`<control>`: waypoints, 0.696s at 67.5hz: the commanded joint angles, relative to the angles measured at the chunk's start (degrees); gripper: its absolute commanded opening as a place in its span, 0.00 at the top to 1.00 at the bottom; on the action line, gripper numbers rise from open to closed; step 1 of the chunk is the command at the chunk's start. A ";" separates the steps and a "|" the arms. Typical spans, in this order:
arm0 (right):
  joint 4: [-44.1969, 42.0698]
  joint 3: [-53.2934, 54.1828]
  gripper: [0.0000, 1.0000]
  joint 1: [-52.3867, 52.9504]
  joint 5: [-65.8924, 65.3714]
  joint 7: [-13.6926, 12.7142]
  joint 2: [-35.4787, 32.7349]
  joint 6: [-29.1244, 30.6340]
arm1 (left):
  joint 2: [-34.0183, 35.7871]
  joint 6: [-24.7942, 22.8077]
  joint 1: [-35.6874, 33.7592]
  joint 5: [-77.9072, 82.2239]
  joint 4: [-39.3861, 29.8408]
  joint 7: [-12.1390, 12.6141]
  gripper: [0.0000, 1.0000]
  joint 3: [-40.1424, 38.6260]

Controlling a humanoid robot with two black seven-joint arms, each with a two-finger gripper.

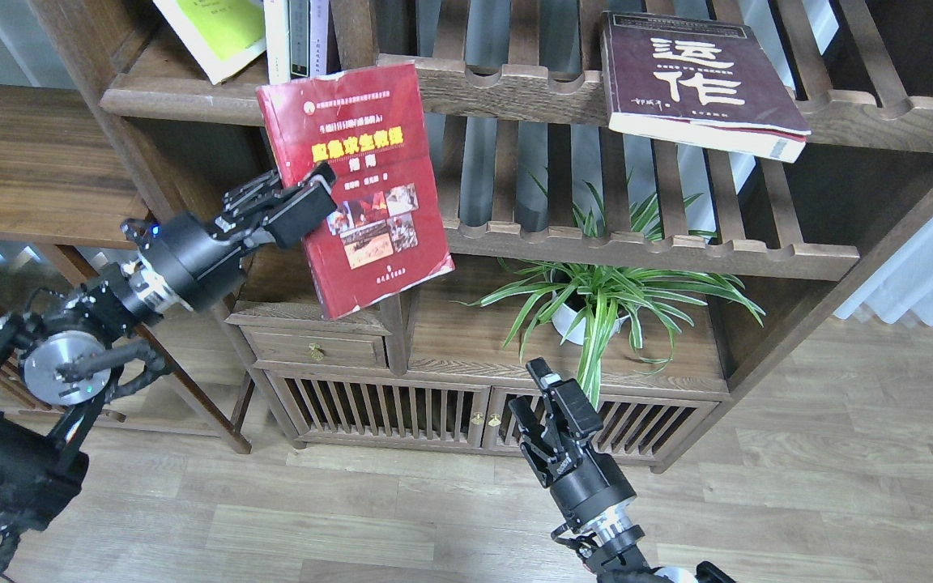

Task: Organize books on shelf
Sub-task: 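Lift the red book with the left gripper up to the top shelf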

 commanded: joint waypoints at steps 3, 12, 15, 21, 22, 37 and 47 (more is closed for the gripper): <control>-0.41 0.09 0.08 -0.04 -0.01 0.00 0.00 0.00 | -0.01 0.00 -2.75 -0.08 0.07 0.05 0.94 -5.58; -0.94 -0.09 0.08 -0.04 -0.09 0.00 0.00 0.00 | -0.97 0.00 -2.49 -0.08 0.07 0.05 0.94 -9.09; -0.94 -0.27 0.08 -0.04 -0.09 0.00 0.00 0.00 | -1.67 0.00 -2.49 -0.08 -0.02 0.05 0.94 -9.89; -0.94 -0.79 0.08 -0.04 -0.09 0.00 0.00 0.00 | -4.39 0.00 -2.49 -0.08 -0.02 0.14 0.94 -11.55; -0.94 -0.88 0.08 -0.04 -0.09 0.00 0.00 0.00 | -4.75 0.00 -2.49 -0.08 -0.02 0.14 0.94 -11.65; -0.85 -0.71 0.08 -0.31 -0.09 0.00 0.00 0.00 | -7.21 0.00 -2.58 -0.08 -0.02 2.34 0.94 -13.49; -0.85 -0.44 0.08 -0.57 -0.09 0.00 0.00 0.00 | -7.21 0.00 -2.84 -0.08 -0.02 2.42 0.94 -17.00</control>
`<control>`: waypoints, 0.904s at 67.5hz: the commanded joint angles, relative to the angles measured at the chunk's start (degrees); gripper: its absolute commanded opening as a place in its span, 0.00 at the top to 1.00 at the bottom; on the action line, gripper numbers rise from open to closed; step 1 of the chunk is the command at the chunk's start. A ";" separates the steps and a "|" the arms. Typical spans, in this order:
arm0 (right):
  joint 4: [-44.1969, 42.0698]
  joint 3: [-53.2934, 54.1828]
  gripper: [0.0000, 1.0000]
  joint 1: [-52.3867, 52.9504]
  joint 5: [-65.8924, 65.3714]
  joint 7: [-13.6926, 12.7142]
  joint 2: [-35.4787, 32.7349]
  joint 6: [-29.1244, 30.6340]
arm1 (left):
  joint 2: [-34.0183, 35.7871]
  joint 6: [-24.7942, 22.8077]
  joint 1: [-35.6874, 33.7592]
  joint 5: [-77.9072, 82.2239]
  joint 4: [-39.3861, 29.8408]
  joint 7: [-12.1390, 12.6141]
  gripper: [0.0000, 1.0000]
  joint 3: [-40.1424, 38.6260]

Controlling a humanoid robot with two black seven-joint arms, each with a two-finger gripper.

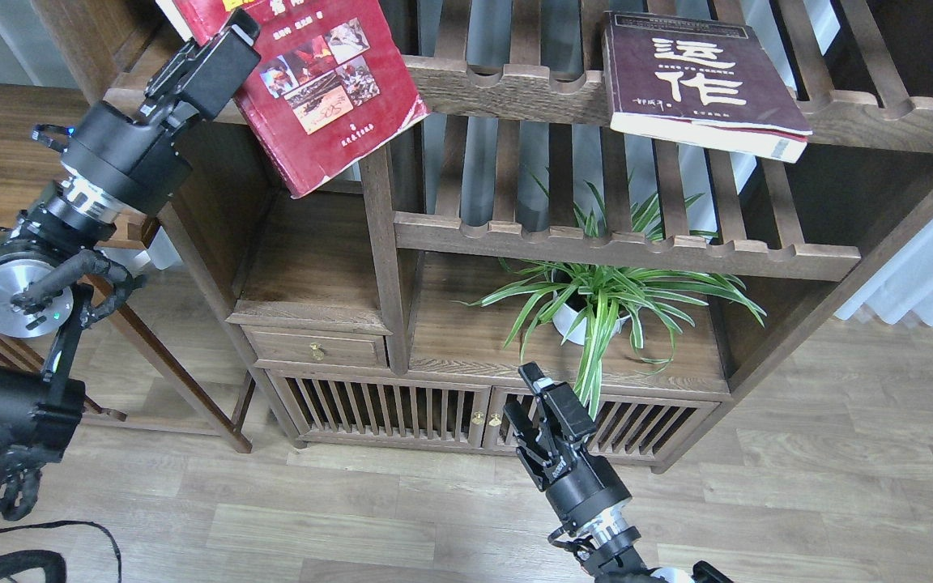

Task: Organize books on shelf
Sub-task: 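Lift the red book with the left gripper up to the top shelf, then insert the red book onto the top shelf with the left gripper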

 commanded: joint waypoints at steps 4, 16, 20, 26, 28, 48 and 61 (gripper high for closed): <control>0.06 0.34 0.08 -0.27 -0.08 0.00 0.00 0.00 | 0.27 0.00 -0.22 -0.08 0.06 0.09 0.94 -6.35; -0.03 -0.10 0.08 -0.27 -0.17 0.00 0.00 0.00 | 0.44 0.00 -0.22 -0.09 0.06 0.09 0.94 -9.01; -0.03 -0.19 0.08 -0.27 -0.17 0.00 0.00 0.00 | 0.53 0.00 -0.22 -0.09 0.06 0.18 0.94 -9.80; -0.03 -0.19 0.08 -0.19 -0.43 0.00 0.00 0.00 | 0.53 0.00 -0.22 -0.09 0.06 0.27 0.94 -11.29; -0.03 -0.10 0.08 -0.19 -0.52 0.00 0.00 0.00 | 0.62 0.00 -0.22 0.00 0.06 0.35 0.94 -11.91; -0.12 -0.19 0.08 -0.10 -0.61 0.00 0.00 0.00 | 2.55 0.00 -0.22 0.00 0.06 4.66 0.94 -16.22; -0.73 -0.36 0.07 -0.01 -0.61 0.09 0.00 0.00 | 4.22 0.00 -0.22 0.18 0.15 4.75 0.94 -16.30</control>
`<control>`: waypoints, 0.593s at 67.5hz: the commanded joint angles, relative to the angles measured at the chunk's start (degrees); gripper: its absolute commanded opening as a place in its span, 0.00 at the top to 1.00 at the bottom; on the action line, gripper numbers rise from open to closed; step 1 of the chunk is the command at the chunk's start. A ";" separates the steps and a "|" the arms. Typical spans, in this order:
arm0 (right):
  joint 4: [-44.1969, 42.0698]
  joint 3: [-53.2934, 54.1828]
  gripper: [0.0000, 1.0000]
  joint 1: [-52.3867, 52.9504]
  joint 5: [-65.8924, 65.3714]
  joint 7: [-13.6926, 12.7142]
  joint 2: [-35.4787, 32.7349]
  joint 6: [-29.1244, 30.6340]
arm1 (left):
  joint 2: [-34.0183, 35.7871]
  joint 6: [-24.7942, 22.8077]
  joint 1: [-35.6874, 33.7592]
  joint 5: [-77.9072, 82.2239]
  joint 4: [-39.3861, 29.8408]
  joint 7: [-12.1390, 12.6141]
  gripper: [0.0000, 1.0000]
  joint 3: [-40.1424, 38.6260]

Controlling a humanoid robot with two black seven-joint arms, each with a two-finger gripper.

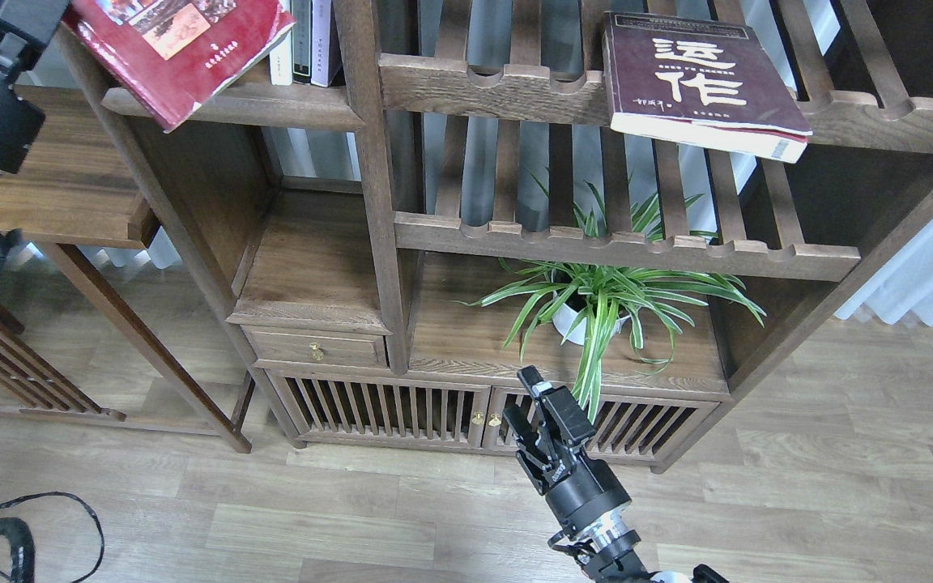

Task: Organize books on shelf
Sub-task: 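Insert the red book onto the top shelf with the left gripper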

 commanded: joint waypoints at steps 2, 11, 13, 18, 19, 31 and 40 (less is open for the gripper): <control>-0.28 -0.03 0.07 0.02 0.03 0.08 0.00 0.00 | 0.38 0.01 0.00 0.08 0.09 0.05 0.94 -0.10; -0.28 -0.03 0.07 0.02 0.03 -0.01 0.00 0.00 | 0.55 0.01 0.09 -0.01 1.14 -0.30 0.94 -0.19; -0.37 -0.03 0.07 0.02 0.03 -0.01 0.00 0.00 | 0.55 0.01 0.01 -0.01 1.84 -0.47 0.94 -0.19; -0.55 -0.03 0.07 0.02 0.03 -0.01 0.00 0.00 | 0.38 0.01 -0.08 -0.01 2.63 -0.65 0.94 -0.10; -0.64 -0.03 0.07 0.02 0.03 0.08 0.00 0.00 | 0.29 0.01 -0.17 -0.10 2.72 -0.74 0.94 -0.10; -0.64 -0.03 0.06 0.02 0.03 0.08 0.00 0.00 | -0.15 0.01 -1.75 -0.18 3.07 -1.00 0.94 -0.01; -0.72 0.06 0.06 -0.07 0.03 0.08 0.00 0.00 | -1.64 0.01 -2.46 -1.77 3.07 -1.53 0.94 -0.01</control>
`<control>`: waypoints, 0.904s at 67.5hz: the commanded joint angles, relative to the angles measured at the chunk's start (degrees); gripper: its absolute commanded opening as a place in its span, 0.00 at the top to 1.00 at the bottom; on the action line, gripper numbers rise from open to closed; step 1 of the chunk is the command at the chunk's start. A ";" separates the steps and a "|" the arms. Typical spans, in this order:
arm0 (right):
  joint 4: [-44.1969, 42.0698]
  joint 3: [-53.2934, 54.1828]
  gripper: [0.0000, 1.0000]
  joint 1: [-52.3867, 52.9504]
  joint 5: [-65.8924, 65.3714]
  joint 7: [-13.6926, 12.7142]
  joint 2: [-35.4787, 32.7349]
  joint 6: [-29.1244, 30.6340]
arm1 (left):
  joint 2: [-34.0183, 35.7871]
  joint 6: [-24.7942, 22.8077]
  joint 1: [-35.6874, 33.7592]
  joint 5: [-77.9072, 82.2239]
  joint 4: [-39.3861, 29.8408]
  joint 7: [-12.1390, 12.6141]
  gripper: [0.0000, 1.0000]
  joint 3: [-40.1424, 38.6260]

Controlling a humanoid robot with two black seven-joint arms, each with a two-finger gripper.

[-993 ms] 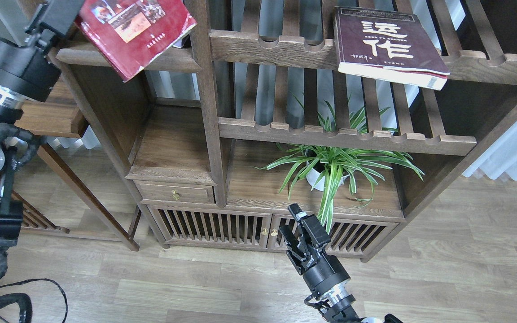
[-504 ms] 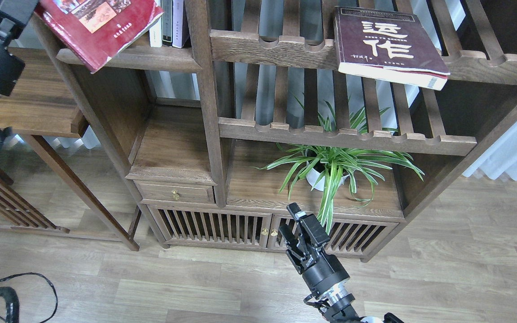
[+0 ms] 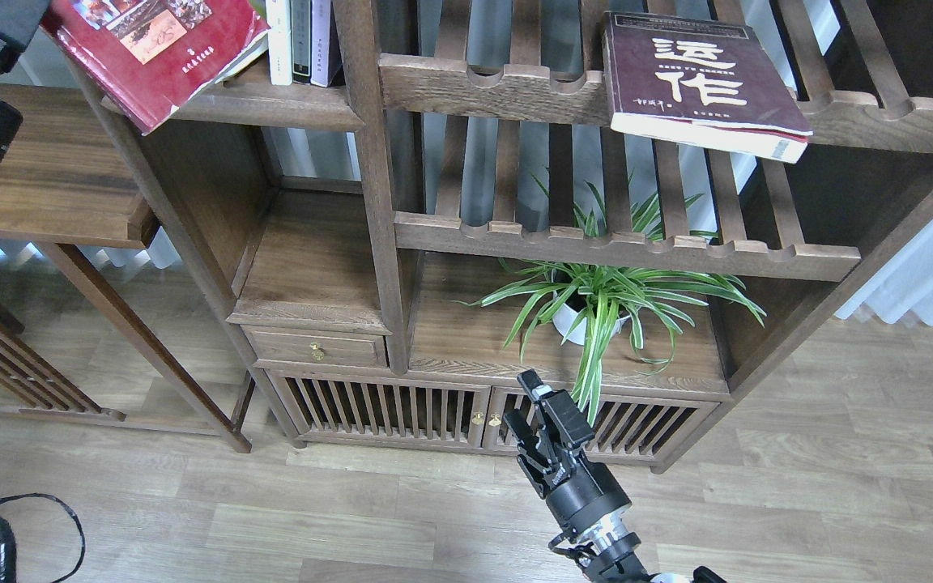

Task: Organize books on shelf
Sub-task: 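Insert the red book onto the top shelf with the left gripper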

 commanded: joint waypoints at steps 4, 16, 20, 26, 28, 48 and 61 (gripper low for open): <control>-0.05 0.17 0.06 -0.09 0.00 0.03 0.00 0.00 | -1.65 0.01 -1.26 -1.71 0.02 -0.29 0.94 0.01; -0.05 0.17 0.05 -0.09 0.00 0.03 0.00 0.00 | -2.44 0.01 -1.96 -2.68 -0.42 -0.55 0.94 -0.08; -0.05 0.26 0.05 -0.09 0.00 0.03 0.00 0.00 | -2.44 0.01 -2.31 -3.30 -0.34 -0.73 0.95 -0.08; -0.05 0.43 0.05 -0.09 0.00 0.03 0.00 0.00 | -2.18 0.01 -2.31 -6.28 -0.16 -0.47 0.96 0.01; -0.05 0.52 0.05 -0.09 0.00 0.03 0.00 0.00 | -2.09 0.01 -2.31 -6.55 -0.07 -0.29 0.96 0.01; -0.66 0.26 0.04 -0.09 0.00 0.03 0.00 0.00 | 5.38 0.01 -1.70 -6.46 0.54 6.12 0.87 -2.36; -0.66 0.35 0.04 -0.09 0.00 0.03 0.00 0.00 | 7.58 0.01 -1.70 -6.38 2.92 10.26 0.98 -6.32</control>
